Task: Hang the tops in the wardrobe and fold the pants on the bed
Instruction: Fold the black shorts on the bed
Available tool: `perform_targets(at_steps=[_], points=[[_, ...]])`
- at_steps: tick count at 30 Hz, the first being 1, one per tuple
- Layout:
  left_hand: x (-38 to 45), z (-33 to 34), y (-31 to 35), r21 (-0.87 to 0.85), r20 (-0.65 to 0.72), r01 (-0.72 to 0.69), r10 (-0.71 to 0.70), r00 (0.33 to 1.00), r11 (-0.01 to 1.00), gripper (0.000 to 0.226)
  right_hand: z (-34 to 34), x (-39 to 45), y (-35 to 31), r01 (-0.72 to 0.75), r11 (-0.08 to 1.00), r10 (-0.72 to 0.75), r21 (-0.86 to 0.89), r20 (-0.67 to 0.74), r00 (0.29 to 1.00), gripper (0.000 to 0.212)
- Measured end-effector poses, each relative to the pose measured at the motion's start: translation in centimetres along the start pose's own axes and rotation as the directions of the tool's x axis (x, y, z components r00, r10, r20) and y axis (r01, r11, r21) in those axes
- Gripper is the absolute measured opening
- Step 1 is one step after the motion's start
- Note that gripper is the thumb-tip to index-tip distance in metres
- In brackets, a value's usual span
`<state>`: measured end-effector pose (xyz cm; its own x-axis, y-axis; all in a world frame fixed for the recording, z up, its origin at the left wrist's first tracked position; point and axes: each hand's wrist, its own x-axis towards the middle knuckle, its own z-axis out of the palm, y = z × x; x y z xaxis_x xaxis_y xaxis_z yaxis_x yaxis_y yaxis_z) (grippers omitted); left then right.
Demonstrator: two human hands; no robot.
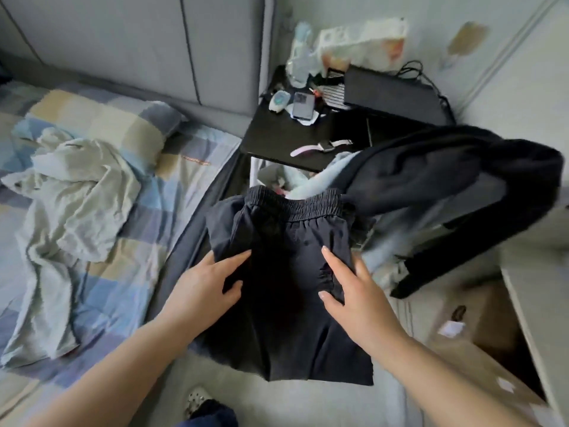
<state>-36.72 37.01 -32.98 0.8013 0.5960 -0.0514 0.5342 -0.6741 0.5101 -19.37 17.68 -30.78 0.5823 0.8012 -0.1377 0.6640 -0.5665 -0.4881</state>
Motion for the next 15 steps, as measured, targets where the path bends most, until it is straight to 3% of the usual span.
perform_targets(at_steps=[7, 9, 15], points=[[-1.3, 9.9, 19.5, -0.049, 0.154, -0.322, 0.326, 0.933, 0.946, 0.058, -7.7, -15.9, 15.0, -0.296, 0.952, 0.305, 0.08, -0.171, 0.937, 0.073], [-1.9, 11.6, 22.7, -0.064, 0.202, -0.358, 0.364, 0.909, 0.931, 0.058, -8.8, -18.7, 17.2, -0.343, 0.935, 0.355, 0.095, -0.178, 0.918, 0.072], [-2.0, 17.0, 34.6, -0.078, 0.321, -0.572, 0.564, 0.761, 0.817, 0.057, -13.2, -27.7, 23.8, -0.516, 0.839, 0.544, 0.172, -0.27, 0.795, 0.071]])
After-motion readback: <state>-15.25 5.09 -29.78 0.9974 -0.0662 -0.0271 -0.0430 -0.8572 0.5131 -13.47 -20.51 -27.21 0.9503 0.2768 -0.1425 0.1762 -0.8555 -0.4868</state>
